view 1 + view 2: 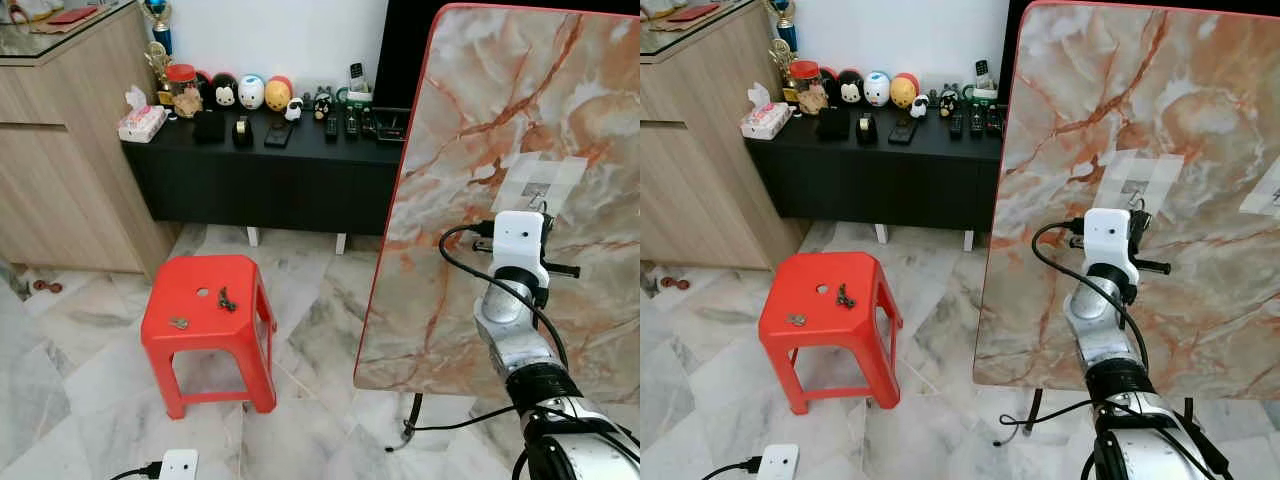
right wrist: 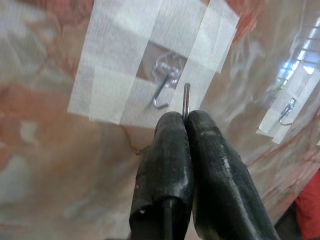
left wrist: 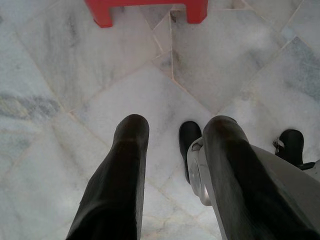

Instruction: Hang keys on a hook

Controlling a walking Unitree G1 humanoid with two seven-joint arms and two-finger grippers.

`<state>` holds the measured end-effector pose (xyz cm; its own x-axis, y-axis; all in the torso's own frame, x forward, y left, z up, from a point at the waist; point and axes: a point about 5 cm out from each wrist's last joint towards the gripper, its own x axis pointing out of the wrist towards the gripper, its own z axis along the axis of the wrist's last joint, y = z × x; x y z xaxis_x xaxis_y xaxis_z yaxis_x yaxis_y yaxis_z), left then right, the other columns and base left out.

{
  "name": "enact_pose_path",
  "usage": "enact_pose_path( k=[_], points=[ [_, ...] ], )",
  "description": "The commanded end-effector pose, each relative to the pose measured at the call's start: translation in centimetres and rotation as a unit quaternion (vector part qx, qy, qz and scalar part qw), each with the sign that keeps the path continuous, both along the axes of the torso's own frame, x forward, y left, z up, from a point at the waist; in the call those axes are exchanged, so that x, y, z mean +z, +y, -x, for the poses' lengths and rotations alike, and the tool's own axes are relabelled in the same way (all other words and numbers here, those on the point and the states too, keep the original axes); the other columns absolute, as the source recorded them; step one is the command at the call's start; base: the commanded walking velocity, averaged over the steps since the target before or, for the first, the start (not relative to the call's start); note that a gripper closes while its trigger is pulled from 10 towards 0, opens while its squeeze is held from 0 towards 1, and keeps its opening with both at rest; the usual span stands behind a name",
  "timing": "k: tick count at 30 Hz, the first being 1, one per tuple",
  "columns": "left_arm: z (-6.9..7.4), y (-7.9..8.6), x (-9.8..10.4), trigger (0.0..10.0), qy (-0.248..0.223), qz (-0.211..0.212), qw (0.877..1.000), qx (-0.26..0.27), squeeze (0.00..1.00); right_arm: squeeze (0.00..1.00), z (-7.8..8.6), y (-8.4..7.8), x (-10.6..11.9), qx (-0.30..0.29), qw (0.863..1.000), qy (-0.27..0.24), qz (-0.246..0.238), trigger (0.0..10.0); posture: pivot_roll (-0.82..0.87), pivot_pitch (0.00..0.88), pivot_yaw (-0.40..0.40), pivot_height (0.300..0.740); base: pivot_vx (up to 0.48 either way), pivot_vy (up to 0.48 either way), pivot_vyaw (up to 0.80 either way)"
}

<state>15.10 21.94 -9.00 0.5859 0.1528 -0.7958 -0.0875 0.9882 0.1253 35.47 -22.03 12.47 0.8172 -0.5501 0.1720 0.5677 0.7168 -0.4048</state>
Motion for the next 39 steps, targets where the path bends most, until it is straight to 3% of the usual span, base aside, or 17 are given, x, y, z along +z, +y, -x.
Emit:
enact_pose_path(
  k=[1, 14, 39],
  points=[
    [0.5, -0.1, -0.3, 10.0, 0.011, 0.0, 1.0, 0.001, 0.0, 0.0, -0.3, -0.5, 0.8, -0.008, 1.0, -0.006, 0.01, 10.0, 0.0, 0.0, -0.049, 0.74, 0.0, 0.0, 0.0],
    [1.6, 1.0, -0.4, 10.0, 0.025, -0.003, 1.0, 0.008, 0.0, 0.0, -0.4, -0.8, 0.4, -0.018, 0.999, 0.015, 0.023, 10.0, 0.0, 0.0, -0.049, 0.74, 0.0, 0.0, 0.0],
    [1.1, 0.4, -0.4, 10.0, 0.024, -0.004, 1.0, 0.006, 0.0, 0.0, -1.2, -0.5, 0.9, -0.009, 0.999, 0.033, 0.026, 10.0, 0.01, 0.0, -0.051, 0.74, 0.0, 0.0, 0.0]
  ],
)
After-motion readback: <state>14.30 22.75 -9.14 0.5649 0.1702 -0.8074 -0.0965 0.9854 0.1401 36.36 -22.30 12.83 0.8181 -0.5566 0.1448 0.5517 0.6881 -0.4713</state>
